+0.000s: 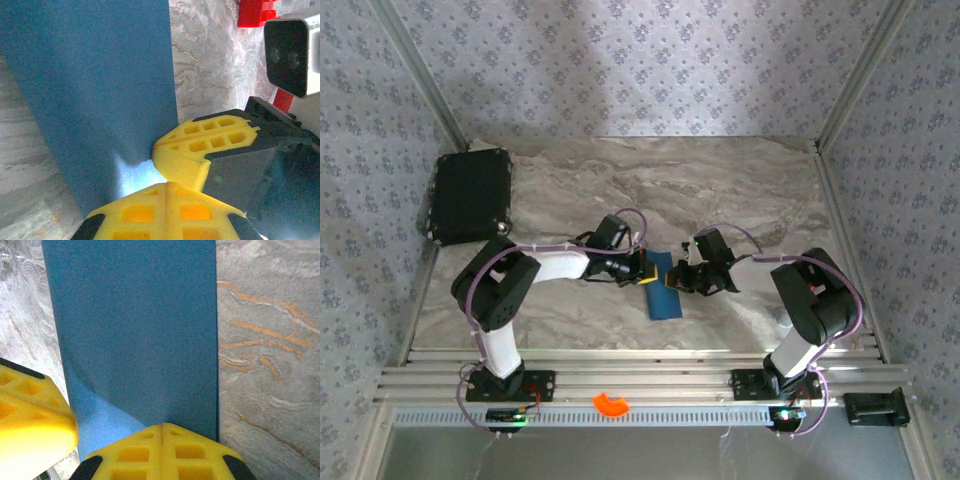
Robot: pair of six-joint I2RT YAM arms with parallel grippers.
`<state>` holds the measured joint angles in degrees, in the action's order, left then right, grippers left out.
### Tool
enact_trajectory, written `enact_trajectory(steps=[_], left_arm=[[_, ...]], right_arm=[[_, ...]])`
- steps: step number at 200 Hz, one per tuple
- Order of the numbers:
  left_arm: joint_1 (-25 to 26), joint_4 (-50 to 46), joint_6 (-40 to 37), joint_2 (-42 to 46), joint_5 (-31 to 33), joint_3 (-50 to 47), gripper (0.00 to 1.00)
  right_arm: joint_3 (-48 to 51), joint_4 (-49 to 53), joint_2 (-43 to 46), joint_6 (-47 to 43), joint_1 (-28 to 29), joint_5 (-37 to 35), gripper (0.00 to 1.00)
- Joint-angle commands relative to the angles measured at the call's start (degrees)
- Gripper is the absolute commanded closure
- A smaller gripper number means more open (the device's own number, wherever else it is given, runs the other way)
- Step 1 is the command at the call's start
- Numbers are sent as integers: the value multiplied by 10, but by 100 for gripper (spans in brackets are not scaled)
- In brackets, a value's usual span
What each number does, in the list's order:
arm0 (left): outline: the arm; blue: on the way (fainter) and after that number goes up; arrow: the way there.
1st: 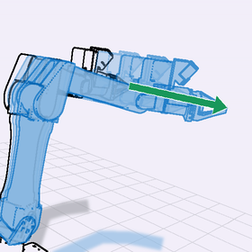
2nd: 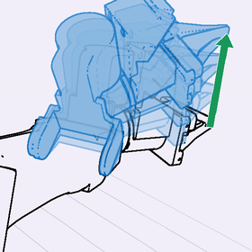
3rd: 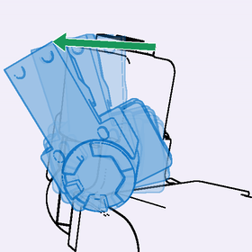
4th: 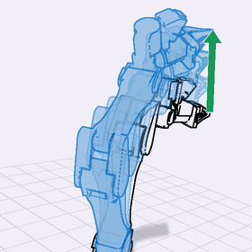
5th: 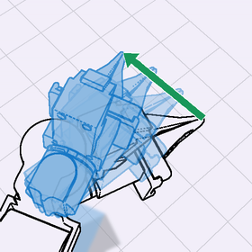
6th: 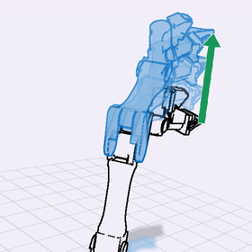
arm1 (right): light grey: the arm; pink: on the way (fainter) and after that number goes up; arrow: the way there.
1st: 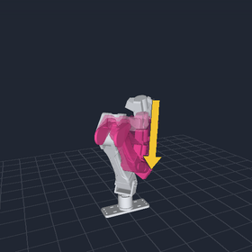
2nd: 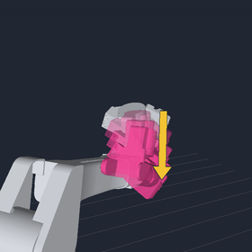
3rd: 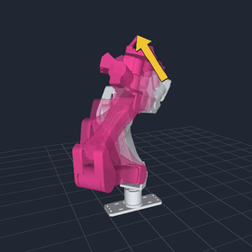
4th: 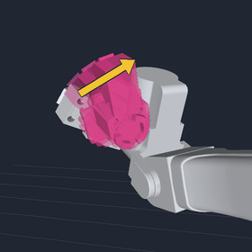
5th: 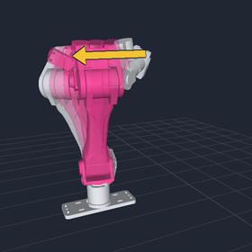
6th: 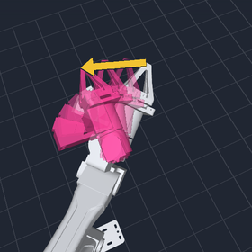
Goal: Fold a paper plane with a square sheet of paper (pick it up from the middle)
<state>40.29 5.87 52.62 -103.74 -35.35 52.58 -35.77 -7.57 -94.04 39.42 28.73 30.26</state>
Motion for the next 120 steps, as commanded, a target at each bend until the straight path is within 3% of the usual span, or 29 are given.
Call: enact_trajectory(steps=[1, 33, 64, 120], left_arm=[[2, -9, -15, -14, -4, 15, 100], [-2, -80, -67, -25, 51, 2, 100], [-13, -72, -71, -37, 85, -39, 100], [-14, -152, -108, 12, 99, 23, 100]], right_arm=[[30, 88, -20, 0, -3, -63, 100], [32, 85, -19, 2, -3, -64, 100], [34, 86, -20, 0, -2, -70, 100], [32, 91, -20, 0, 0, -73, 100]])
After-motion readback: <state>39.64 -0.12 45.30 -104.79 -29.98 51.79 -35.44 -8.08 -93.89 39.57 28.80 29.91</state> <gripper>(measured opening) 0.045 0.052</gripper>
